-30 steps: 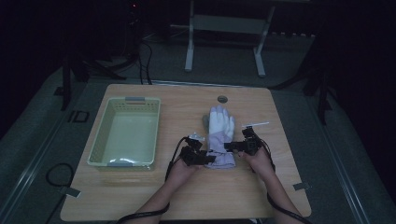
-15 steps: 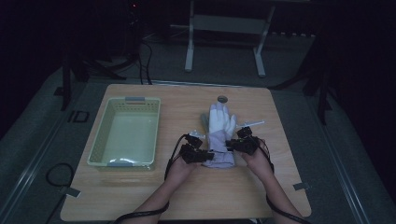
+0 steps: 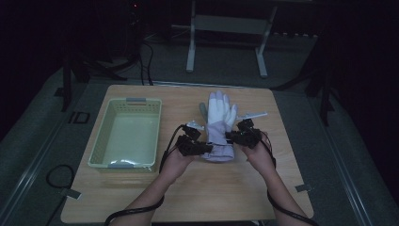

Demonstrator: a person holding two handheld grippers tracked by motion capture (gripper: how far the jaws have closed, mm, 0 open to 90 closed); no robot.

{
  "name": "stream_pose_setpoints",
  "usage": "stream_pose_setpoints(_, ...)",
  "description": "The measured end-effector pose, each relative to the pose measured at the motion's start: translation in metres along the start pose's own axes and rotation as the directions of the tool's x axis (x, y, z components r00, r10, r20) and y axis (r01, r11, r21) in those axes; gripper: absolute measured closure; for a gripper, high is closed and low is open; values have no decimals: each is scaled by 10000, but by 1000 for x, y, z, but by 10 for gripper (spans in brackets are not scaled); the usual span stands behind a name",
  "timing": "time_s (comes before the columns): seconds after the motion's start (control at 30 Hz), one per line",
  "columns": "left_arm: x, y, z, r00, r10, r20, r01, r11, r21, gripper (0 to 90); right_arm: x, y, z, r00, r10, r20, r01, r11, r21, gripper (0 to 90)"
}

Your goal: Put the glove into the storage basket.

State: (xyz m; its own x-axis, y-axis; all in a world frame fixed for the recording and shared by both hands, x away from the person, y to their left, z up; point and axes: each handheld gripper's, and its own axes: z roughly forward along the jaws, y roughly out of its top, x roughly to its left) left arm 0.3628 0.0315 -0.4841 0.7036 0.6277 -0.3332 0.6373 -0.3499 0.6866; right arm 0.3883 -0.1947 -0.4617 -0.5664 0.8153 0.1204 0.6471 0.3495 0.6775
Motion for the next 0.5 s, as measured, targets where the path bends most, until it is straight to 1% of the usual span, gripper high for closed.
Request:
stream_pose_setpoints(0.13, 2, 6, -15, 9998, 173, -121, -173, 9998, 23, 751, 9, 12, -5, 10000, -67, -8, 67, 9998, -194, 815)
stream_pose_setpoints(0.17, 2, 6, -15, 9998, 173, -121, -173, 9998, 23, 751, 9, 12, -5, 10000, -67, -8, 67, 9998, -194, 815)
stream_pose_setpoints(0.2, 3, 8, -21, 9996, 216, -171, -215, 9998, 36, 751, 11, 14, -6, 9999, -99, -23, 98, 9997, -232, 815)
stream_pose_setpoints(0.23, 3, 9, -24, 9995, 230, -196, -228, 9997, 69, 751, 15, 19, -6, 9999, -144, -67, 142, 9996, -250, 815)
stream_pose_setpoints(0.33, 6, 11, -32, 9990, 355, -269, -350, 9992, 194, 750, 20, 24, -6, 9997, -204, -137, 200, 9995, -263, 815)
stream_pose_setpoints(0.47, 10, 13, -44, 9988, 359, -328, -350, 9990, 264, 751, 29, 32, -6, 9996, -199, -181, 194, 9994, -303, 815)
stream_pose_setpoints(0.5, 11, 13, -46, 9987, 366, -357, -357, 9990, 255, 751, 31, 35, -5, 9994, -266, -204, 259, 9992, -319, 815)
